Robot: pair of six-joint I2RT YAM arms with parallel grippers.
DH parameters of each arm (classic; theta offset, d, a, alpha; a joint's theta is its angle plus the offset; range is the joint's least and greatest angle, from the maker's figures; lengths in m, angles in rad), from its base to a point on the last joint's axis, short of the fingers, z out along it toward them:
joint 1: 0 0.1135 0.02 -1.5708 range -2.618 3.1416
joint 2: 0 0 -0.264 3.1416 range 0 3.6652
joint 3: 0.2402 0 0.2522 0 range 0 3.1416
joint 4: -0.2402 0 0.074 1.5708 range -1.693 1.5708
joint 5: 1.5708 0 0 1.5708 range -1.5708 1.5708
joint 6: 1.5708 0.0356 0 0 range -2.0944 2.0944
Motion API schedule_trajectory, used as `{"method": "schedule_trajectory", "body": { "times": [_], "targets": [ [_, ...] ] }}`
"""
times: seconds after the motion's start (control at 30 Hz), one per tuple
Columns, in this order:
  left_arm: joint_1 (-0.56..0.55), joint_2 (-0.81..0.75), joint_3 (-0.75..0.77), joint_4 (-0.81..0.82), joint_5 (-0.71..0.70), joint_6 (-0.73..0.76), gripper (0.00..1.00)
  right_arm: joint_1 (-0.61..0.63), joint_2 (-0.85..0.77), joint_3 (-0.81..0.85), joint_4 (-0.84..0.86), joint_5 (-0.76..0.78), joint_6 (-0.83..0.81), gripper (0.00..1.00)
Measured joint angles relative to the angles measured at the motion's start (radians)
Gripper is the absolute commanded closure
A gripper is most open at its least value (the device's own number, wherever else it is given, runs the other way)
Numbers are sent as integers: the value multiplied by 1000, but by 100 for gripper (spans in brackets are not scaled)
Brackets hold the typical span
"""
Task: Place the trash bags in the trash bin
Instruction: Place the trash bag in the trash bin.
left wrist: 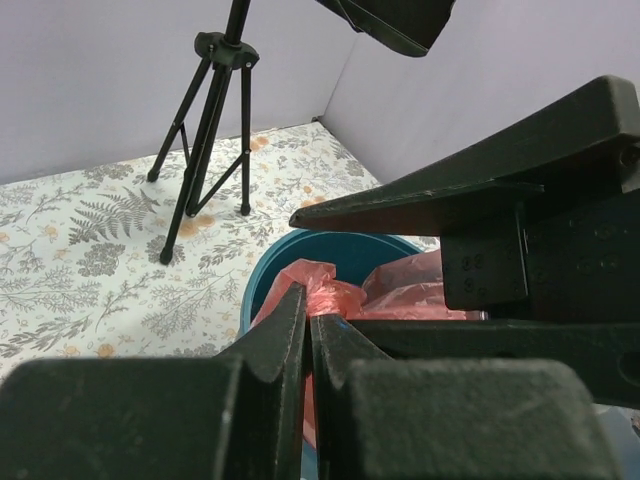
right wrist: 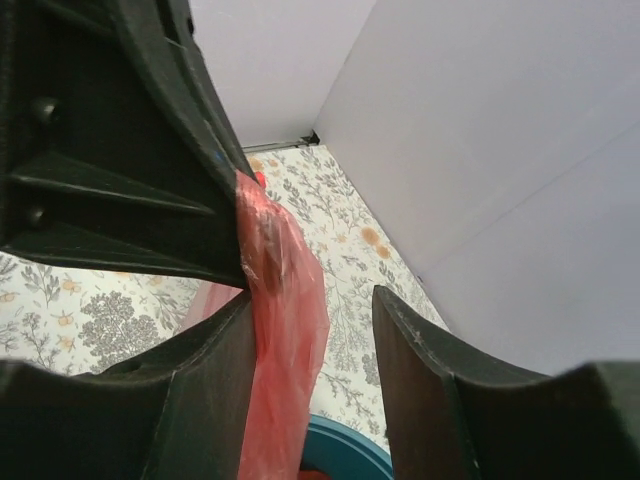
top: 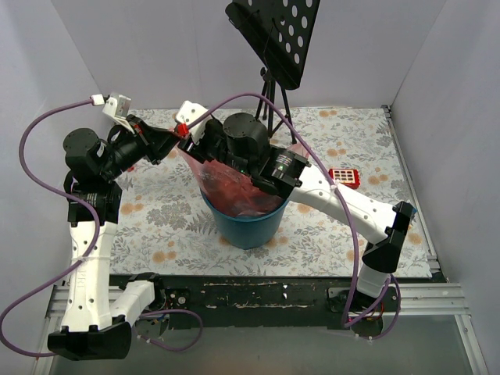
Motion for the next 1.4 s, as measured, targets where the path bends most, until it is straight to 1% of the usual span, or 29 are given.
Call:
{"method": "schedule_trajectory", "body": {
  "times": [0.1,0.17,0.4,0.5,0.77,0.93,1.13,1.3,1.4],
  "targets": [
    [0,0,0,-1,-3,7,100,-6,2,0,-1,26,3,57],
    [0,0,1,-1,-5,10,100,-8,1,-1,3,32,4,59],
    [0,0,1,-3,4,15,100,-29,-23,-43,10,37,6,58],
    [0,0,1,-3,11,24,100,-34,-23,-43,10,35,20,57],
    [0,-10,2,-19,20,38,100,-38,-23,-2,-5,-30,42,55],
    [0,-12,20,-20,21,38,100,-39,-23,-19,-7,-35,40,55],
    [0,-24,33,-22,20,39,100,-61,-14,-57,-30,24,45,55],
    [0,-42,34,-40,8,53,100,-128,-14,-63,-77,77,40,56],
    [0,-50,33,-55,-3,68,100,-173,-39,-98,-120,93,35,57]
  ]
}}
